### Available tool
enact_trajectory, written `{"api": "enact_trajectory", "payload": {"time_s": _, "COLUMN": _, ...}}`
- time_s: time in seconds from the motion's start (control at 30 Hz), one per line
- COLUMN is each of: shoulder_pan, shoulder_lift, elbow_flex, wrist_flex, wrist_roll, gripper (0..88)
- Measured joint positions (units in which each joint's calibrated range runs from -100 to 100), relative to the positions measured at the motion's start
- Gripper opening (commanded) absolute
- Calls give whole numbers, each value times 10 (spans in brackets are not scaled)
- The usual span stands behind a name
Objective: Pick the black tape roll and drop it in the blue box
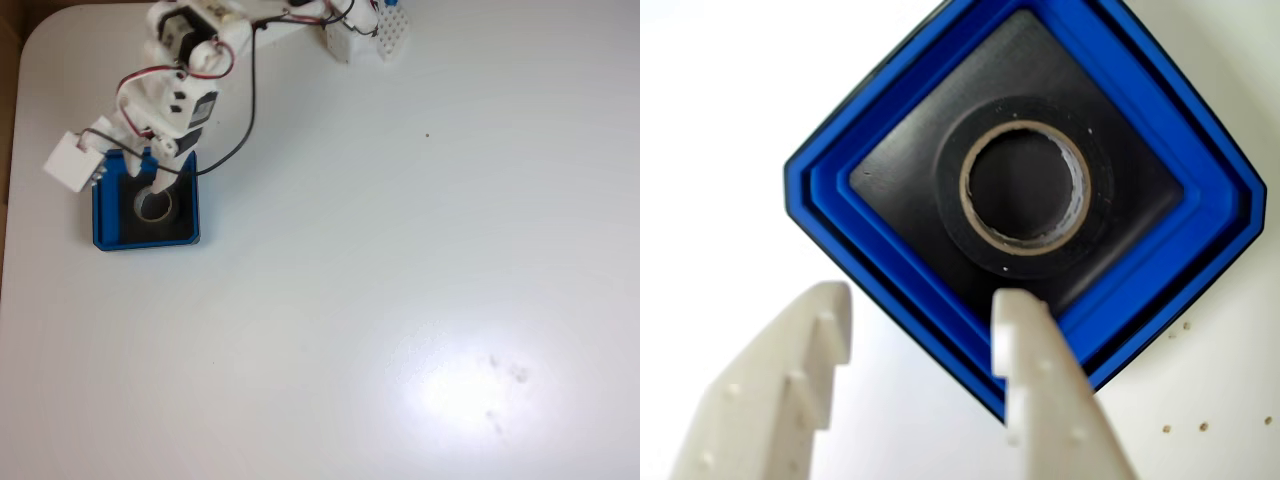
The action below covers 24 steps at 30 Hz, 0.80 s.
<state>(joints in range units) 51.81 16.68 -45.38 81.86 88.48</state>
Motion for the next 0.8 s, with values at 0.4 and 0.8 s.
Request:
{"api": "enact_trajectory", "payload": {"time_s": 0.4, "shoulder_pan": -240, "shoulder_lift": -362, "elbow_flex": 472, "wrist_flex": -125, "wrist_roll": 0, "gripper": 132}}
{"api": "enact_trajectory", "payload": {"time_s": 0.8, "shoulder_pan": -436, "shoulder_lift": -765, "elbow_flex": 1022, "wrist_flex": -427, "wrist_roll": -1, "gripper": 132}}
